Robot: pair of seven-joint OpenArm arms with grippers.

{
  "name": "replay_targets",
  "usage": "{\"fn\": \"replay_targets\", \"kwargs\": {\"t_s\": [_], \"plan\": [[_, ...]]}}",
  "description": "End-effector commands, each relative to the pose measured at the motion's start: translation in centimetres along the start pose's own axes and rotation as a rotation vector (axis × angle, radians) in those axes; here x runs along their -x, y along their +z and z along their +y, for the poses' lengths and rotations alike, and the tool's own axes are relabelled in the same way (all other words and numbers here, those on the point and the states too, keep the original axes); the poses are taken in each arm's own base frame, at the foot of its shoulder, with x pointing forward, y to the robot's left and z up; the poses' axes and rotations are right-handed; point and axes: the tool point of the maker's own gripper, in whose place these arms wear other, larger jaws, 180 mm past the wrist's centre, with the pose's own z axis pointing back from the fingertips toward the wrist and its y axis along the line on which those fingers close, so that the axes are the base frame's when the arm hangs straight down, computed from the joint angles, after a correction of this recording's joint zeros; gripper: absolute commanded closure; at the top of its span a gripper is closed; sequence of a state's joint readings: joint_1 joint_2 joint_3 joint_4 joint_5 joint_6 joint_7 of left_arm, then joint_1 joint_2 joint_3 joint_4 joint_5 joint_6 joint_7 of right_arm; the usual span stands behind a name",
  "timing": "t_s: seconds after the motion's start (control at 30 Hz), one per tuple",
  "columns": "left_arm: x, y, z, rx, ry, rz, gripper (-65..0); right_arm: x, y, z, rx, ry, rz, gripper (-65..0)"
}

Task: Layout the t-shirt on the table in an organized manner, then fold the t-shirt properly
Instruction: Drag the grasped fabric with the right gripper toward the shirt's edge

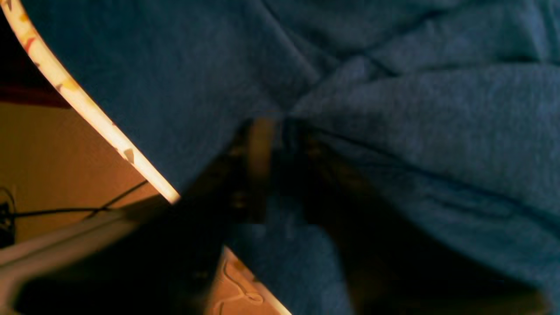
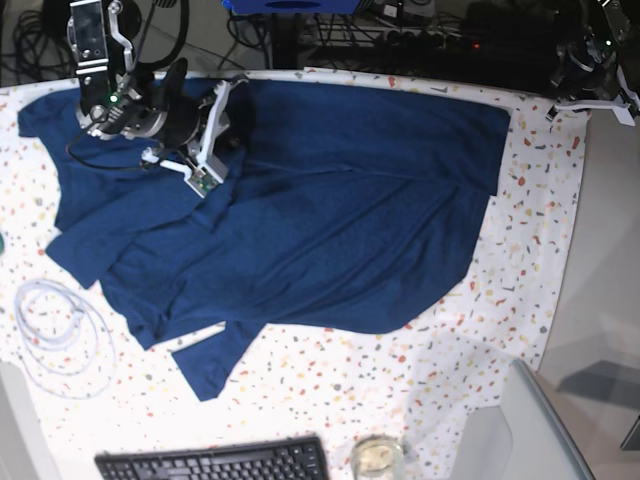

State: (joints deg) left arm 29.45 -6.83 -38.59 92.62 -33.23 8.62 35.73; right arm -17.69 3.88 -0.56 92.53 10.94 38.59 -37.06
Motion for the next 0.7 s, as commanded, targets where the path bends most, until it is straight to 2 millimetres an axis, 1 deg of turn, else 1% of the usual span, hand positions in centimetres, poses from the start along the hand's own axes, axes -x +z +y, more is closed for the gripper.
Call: {"fn": "replay_targets", "kwargs": {"t_s": [0.0,0.03,0.07,0.1,0.13,0.17,0.2,0.27,0.3,0.33,0.4,0.43,0.5,0.57,0.63,0.67], "plan": [[-1.2,0.3,0.2,0.000,-0.012,-0.037,0.0,-2.5,1.5,-1.7,0.047,0.005,-0.095,-24.9],[-1.2,0.3,0.2,0.000,-0.012,-0.037,0.0,-3.0,2.4,-3.1,0.090,-0.012,-0.119,-29.0],[-1.2,0.3,0.2,-0.001,-0.012,-0.036,0.0,-3.4,3.7,-5.1,0.151,-0.034,-0.147,-33.0],[-1.2,0.3,0.2,-0.001,-0.012,-0.036,0.0,-4.0,4.8,-6.8,0.204,-0.059,-0.176,-35.3],[-1.1,0.3,0.3,-0.002,-0.013,-0.035,0.0,-5.4,5.8,-8.9,0.259,-0.082,-0.222,-36.3],[-1.1,0.3,0.3,-0.003,-0.014,-0.036,0.0,-6.4,7.2,-11.4,0.325,-0.113,-0.262,-36.3],[-1.1,0.3,0.3,-0.003,-0.014,-0.036,0.0,-6.8,8.4,-14.1,0.383,-0.157,-0.291,-36.3],[-1.1,0.3,0.4,-0.004,-0.014,-0.035,0.0,-7.5,9.7,-18.6,0.450,-0.252,-0.340,-36.5],[-1.1,0.3,0.4,-0.004,-0.014,-0.035,0.0,-7.5,10.2,-21.0,0.472,-0.303,-0.353,-36.5],[-1.1,0.4,0.4,-0.003,-0.015,-0.036,0.0,-7.5,10.5,-23.0,0.483,-0.337,-0.358,-36.5],[-1.2,0.4,0.3,-0.002,-0.014,-0.038,0.0,-7.0,10.1,-26.3,0.466,-0.406,-0.328,-36.5],[-1.3,0.4,0.2,-0.001,-0.015,-0.040,0.0,-6.6,9.9,-27.8,0.454,-0.440,-0.307,-36.5],[-1.3,0.4,0.3,-0.001,-0.016,-0.040,0.0,-5.8,9.5,-29.8,0.441,-0.521,-0.281,-36.5],[-1.2,0.4,0.4,-0.003,-0.017,-0.038,0.0,-5.3,9.8,-31.8,0.479,-0.604,-0.320,-36.5],[-1.0,0.4,0.5,-0.005,-0.017,-0.034,0.0,-4.9,10.0,-32.9,0.530,-0.643,-0.389,-36.6],[-1.1,0.4,0.5,-0.005,-0.017,-0.036,0.0,-4.8,10.0,-33.2,0.543,-0.655,-0.409,-36.8]]}}
